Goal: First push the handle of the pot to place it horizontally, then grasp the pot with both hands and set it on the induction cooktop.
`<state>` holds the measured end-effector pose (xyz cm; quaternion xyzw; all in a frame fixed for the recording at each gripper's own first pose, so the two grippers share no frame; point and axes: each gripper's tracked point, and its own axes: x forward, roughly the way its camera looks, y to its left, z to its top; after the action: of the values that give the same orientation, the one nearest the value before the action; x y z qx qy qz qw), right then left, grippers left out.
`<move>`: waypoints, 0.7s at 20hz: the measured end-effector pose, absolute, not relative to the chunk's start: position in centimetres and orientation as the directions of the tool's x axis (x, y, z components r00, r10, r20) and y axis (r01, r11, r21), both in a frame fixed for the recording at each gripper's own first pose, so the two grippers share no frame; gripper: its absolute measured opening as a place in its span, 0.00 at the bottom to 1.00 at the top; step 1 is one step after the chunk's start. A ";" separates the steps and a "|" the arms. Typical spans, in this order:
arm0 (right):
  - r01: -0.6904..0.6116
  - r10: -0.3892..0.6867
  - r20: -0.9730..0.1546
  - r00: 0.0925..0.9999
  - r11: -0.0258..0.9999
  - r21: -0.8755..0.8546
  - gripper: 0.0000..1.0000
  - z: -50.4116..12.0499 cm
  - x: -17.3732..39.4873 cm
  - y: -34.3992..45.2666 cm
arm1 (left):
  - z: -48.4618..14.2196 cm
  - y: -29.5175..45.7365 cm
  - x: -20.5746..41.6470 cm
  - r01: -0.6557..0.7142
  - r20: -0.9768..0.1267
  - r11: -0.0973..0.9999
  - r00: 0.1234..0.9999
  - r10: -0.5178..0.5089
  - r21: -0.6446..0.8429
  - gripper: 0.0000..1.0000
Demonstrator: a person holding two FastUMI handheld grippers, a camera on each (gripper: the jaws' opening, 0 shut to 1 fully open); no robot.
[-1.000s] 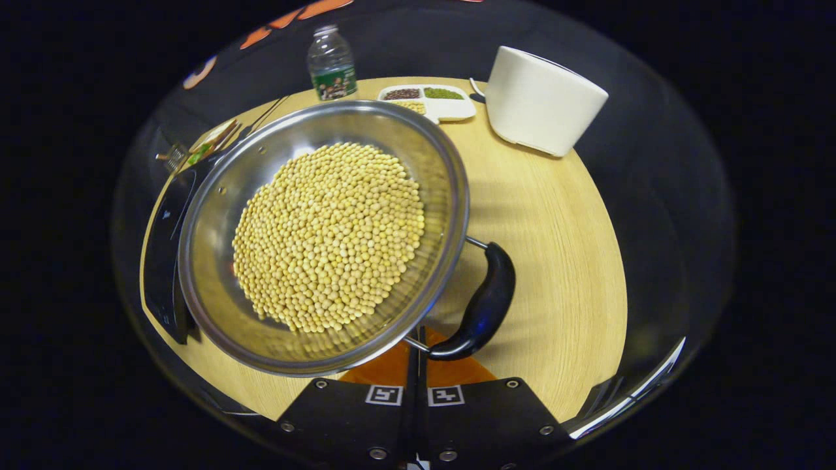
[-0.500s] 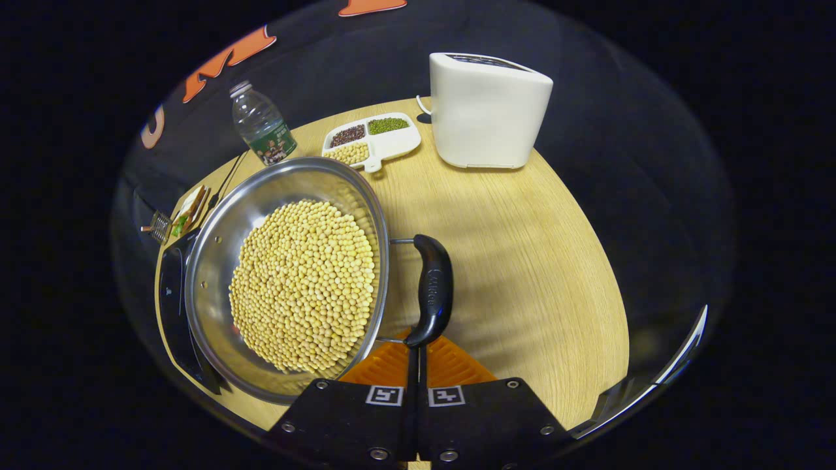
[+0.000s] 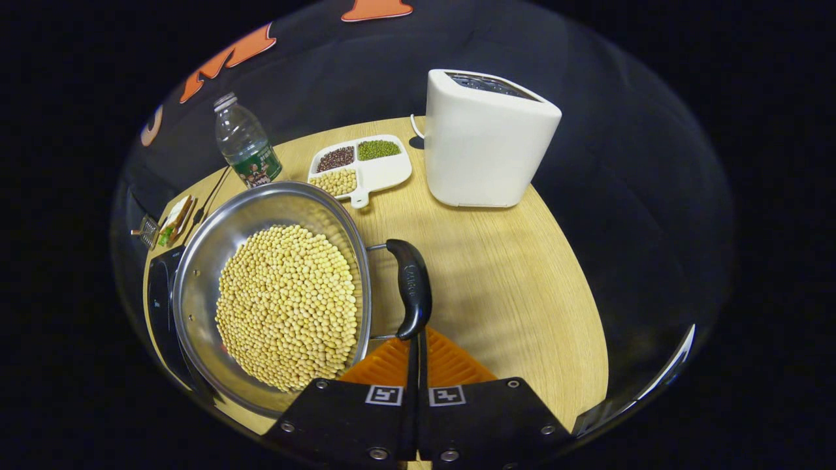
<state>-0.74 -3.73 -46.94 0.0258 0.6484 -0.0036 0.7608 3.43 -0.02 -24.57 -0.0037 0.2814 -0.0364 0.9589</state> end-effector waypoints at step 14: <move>0.047 0.152 -0.951 0.270 0.984 0.171 0.83 -44.8 2.9 -2.2 | -38.4 -10.4 4.9 0.194 -0.789 0.972 0.573 -0.224 -0.135 0.98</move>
<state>2.91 -2.17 -44.78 0.0826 0.6033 0.0333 0.7925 4.89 -10.41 -38.44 -0.0166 0.4471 -0.1177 0.8866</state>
